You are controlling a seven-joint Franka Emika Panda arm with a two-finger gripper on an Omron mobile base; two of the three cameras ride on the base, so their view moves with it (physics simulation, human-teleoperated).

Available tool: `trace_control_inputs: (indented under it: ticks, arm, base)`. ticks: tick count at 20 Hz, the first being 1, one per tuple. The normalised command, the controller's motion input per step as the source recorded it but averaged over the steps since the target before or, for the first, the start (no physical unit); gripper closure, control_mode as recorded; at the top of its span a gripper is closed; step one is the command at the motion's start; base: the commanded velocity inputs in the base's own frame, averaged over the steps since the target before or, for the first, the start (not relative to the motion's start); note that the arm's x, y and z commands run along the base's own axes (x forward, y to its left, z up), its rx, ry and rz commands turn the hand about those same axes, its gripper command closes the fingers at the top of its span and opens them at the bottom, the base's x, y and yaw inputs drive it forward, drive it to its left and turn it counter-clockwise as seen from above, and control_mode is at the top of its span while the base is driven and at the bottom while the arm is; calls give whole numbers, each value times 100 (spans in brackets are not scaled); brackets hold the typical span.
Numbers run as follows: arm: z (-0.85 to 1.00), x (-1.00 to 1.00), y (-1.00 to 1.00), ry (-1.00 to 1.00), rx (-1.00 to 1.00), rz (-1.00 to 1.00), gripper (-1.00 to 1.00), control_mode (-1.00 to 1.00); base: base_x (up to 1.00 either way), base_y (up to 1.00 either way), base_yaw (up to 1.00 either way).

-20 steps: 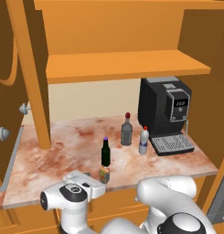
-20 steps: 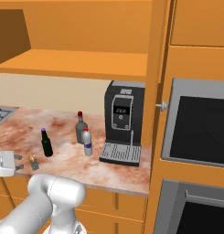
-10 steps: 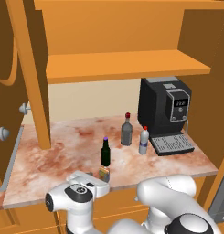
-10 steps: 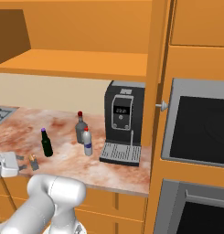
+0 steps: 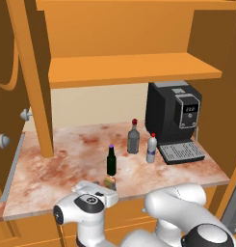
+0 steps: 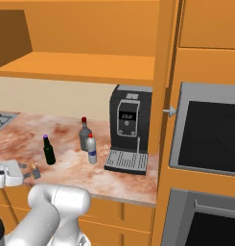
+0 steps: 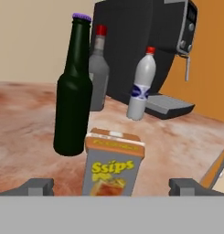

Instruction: Sort all alcoholic drinks to one cabinet, and non-alcoholic drinks to the other.

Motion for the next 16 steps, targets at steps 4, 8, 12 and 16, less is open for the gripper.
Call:
trace_control_inputs:
  ticks: [4, 8, 12, 16]
  arm:
    - [0, 12, 0, 0, 0, 3, -100, -100]
    - [0, 6, -4, 0, 0, 2, -100, -100]
    - [0, 2, -3, 0, 0, 2, -100, -100]
    - [0, 4, -4, 0, 0, 2, -100, -100]
  base:
    - [0, 0, 0]
    - [0, 0, 0]
    - [0, 0, 0]
    - [0, 0, 0]
